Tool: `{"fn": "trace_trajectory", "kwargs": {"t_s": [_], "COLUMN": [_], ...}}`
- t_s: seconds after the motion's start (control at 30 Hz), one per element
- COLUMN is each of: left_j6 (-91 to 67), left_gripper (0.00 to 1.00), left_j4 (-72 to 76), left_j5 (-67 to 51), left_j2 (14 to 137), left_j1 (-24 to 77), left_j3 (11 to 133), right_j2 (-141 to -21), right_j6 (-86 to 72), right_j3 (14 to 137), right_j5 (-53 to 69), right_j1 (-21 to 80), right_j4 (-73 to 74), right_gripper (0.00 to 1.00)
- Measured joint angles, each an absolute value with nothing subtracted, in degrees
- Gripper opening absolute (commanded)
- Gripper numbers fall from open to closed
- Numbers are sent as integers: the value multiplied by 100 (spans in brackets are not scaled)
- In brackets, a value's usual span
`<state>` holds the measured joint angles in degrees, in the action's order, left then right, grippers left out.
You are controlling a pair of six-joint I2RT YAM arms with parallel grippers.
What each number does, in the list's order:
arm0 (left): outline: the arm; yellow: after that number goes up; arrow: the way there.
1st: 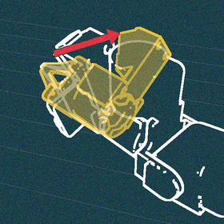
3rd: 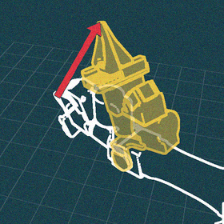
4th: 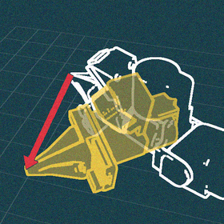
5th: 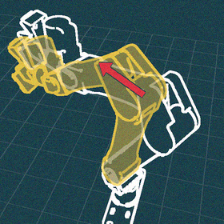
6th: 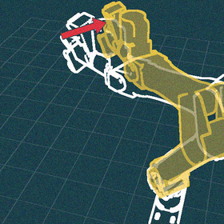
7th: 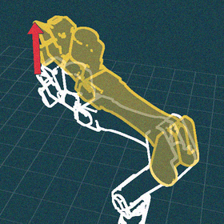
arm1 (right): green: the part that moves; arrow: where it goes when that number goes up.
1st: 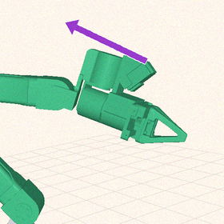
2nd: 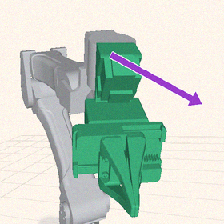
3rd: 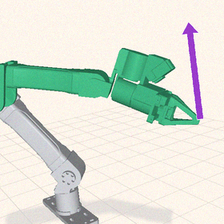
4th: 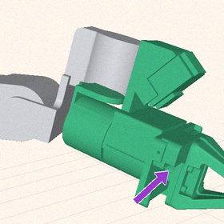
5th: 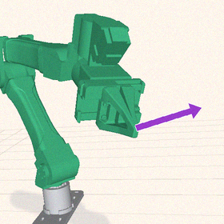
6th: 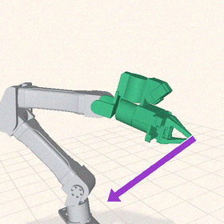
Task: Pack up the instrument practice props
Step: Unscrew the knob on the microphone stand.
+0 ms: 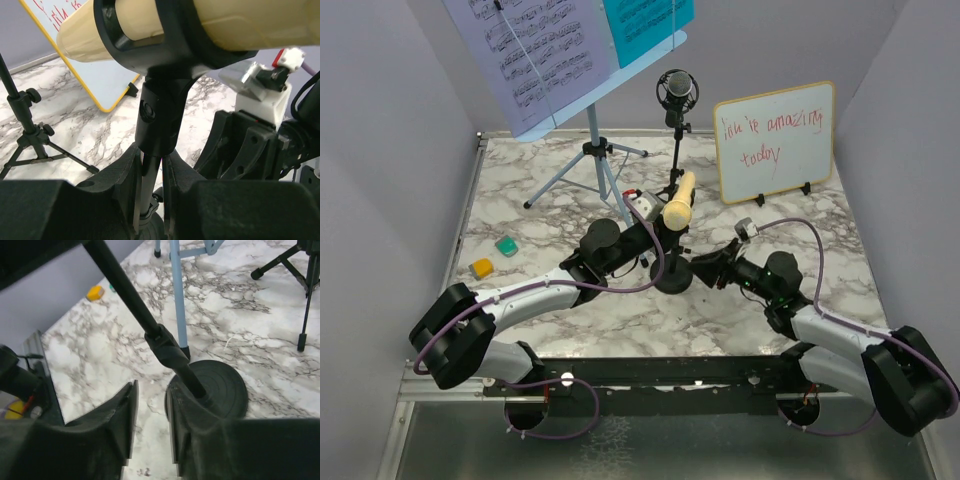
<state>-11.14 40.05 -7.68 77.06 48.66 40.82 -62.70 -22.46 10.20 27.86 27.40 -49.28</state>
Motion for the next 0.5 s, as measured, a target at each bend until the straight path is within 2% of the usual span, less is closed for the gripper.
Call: {"fn": "trace_trajectory", "kwargs": {"t_s": [0.07, 0.2, 0.5], "left_j6": [-1072, -982, -869], "left_gripper": [0, 0, 0], "left_j4": [4003, 4003, 3990], "left_j5": [-781, -816, -893], "left_j2": [7706, 7703, 7695], "left_j1": [4866, 4866, 4860], "left_j3": [4082, 4082, 4082], "right_j2": [-6038, -5741, -5677], "right_j6": [-2390, -3210, -5500], "right_j3": [1144, 1369, 1435], "right_j5": [2705, 2355, 1688], "right_j1": [2740, 2740, 2740], "right_j4": [-4600, -3975, -3242], "right_gripper": [55, 64, 62]}}
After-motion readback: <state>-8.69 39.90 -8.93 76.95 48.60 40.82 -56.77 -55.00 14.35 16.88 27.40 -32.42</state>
